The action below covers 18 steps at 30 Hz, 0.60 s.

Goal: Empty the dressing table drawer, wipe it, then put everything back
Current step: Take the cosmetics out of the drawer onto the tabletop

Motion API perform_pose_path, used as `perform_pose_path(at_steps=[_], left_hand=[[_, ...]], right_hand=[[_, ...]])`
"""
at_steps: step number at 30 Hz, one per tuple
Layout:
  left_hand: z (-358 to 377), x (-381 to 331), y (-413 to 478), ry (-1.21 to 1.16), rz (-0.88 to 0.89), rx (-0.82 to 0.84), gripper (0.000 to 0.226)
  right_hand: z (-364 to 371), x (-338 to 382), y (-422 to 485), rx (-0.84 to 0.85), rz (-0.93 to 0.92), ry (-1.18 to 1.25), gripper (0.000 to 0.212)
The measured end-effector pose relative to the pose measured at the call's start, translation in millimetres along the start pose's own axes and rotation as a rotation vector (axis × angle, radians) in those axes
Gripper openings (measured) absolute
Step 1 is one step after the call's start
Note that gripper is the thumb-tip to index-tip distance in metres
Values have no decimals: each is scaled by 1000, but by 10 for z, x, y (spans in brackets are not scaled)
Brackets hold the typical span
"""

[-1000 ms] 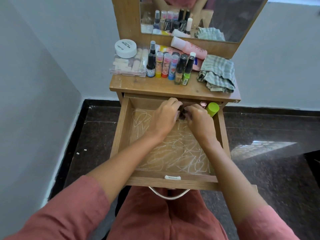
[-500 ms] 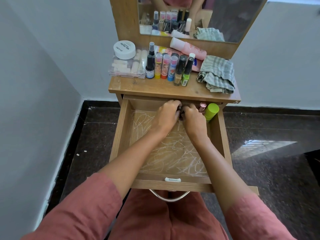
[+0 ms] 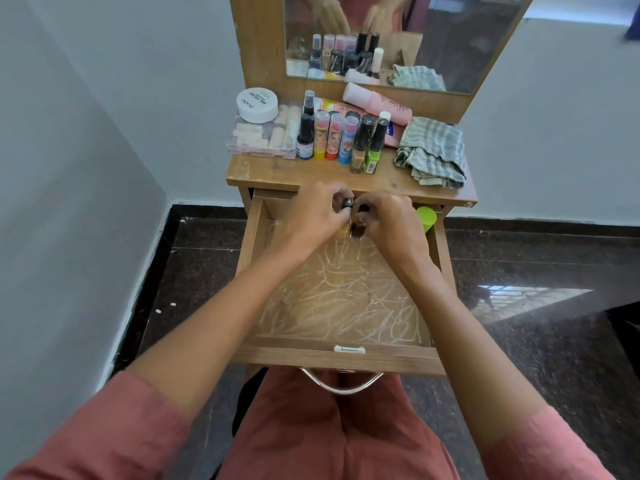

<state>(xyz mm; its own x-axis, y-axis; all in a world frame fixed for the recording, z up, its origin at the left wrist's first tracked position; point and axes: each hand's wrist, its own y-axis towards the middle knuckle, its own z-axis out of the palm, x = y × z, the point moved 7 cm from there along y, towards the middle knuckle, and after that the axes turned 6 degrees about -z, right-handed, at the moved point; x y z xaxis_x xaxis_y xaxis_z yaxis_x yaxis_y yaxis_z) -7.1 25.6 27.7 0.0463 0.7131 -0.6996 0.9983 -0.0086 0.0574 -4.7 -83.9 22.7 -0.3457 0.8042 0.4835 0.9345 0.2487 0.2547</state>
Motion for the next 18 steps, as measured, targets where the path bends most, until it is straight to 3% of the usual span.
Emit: perform_pose_path(at_steps=[9, 13, 18], left_hand=[[-842, -74, 193, -79, 10, -187, 18], [-1010, 1, 321, -82, -13, -236, 18], [-1046, 99, 416, -50, -33, -264, 19]], right_hand=[[-320, 510, 458, -99, -74, 198, 18], [-252, 628, 692, -93, -96, 222, 12], [-109, 698, 871, -58, -113, 210, 21]])
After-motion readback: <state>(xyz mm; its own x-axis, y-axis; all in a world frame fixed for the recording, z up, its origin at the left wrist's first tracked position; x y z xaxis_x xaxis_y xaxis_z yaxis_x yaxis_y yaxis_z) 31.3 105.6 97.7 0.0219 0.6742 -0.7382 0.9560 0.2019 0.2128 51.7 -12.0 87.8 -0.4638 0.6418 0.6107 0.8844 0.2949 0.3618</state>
